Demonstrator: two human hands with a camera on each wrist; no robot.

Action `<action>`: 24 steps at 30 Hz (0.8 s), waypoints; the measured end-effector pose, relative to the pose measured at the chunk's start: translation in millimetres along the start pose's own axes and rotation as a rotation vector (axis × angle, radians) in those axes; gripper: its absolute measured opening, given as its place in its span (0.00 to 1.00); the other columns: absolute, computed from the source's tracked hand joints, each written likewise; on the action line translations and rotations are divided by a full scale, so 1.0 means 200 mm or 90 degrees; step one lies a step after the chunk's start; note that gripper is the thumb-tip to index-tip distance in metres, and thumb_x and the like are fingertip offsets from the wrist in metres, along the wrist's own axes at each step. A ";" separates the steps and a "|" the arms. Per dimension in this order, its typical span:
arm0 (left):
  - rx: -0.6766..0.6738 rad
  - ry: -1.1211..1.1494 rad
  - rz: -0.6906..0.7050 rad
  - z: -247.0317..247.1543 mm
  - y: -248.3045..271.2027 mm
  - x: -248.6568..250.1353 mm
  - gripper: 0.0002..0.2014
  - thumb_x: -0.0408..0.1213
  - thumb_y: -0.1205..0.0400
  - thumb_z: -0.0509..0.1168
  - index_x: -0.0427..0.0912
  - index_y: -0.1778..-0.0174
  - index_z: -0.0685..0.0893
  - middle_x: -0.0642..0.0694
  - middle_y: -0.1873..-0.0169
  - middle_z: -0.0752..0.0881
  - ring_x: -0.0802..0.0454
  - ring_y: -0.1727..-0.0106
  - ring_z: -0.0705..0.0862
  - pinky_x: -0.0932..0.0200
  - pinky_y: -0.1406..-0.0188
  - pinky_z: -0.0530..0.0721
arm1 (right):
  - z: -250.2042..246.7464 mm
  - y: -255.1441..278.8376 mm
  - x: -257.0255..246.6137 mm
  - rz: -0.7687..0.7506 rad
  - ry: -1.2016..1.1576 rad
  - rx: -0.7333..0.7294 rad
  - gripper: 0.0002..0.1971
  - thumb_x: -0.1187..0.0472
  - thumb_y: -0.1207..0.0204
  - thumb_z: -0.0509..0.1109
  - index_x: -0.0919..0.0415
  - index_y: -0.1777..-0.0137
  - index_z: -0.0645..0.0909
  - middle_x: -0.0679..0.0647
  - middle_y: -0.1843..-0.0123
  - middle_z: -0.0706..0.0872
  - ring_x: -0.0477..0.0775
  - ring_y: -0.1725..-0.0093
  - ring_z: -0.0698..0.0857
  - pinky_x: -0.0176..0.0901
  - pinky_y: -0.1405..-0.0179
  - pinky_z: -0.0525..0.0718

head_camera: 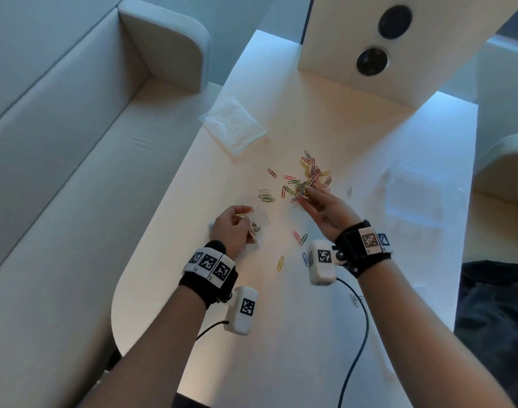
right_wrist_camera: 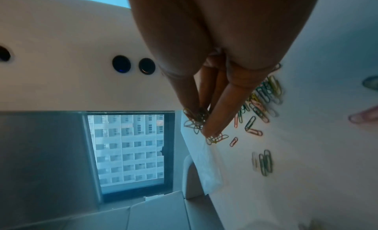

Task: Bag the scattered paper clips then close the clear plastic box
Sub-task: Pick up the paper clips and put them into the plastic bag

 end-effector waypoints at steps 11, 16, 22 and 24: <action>-0.011 -0.009 0.019 0.05 0.06 0.00 0.12 0.33 0.16 0.64 0.38 0.39 0.87 0.37 0.54 0.91 0.40 0.60 0.89 0.41 0.50 0.90 | 0.16 0.20 0.26 0.009 0.347 -0.098 0.07 0.75 0.22 0.67 0.71 0.45 0.81 0.63 0.53 0.86 0.55 0.56 0.88 0.42 0.50 0.90; -0.037 -0.042 0.032 0.06 0.08 0.01 0.13 0.32 0.15 0.62 0.39 0.39 0.88 0.39 0.49 0.90 0.38 0.55 0.91 0.43 0.49 0.90 | 0.15 0.20 0.28 -0.067 0.592 -0.071 0.12 0.75 0.28 0.72 0.66 0.45 0.85 0.61 0.51 0.89 0.58 0.51 0.89 0.48 0.46 0.89; -0.050 -0.042 0.045 0.04 0.08 0.01 0.13 0.30 0.15 0.61 0.39 0.38 0.87 0.36 0.46 0.89 0.39 0.53 0.91 0.47 0.50 0.90 | 0.19 0.20 0.25 -0.206 0.912 -0.071 0.13 0.65 0.29 0.76 0.59 0.44 0.88 0.53 0.52 0.92 0.48 0.56 0.89 0.42 0.49 0.89; -0.056 -0.045 0.049 0.04 0.08 0.01 0.13 0.30 0.15 0.61 0.40 0.39 0.87 0.36 0.47 0.89 0.40 0.55 0.91 0.49 0.50 0.91 | 0.21 0.19 0.26 -0.261 1.008 -0.041 0.11 0.63 0.27 0.75 0.59 0.44 0.88 0.53 0.53 0.91 0.48 0.57 0.88 0.40 0.48 0.88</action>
Point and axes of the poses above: each hand's wrist, its own y-axis away from the middle knuckle, its own z-axis out of the palm, x = y × z, the point moved 2 cm from there along -y, towards the middle knuckle
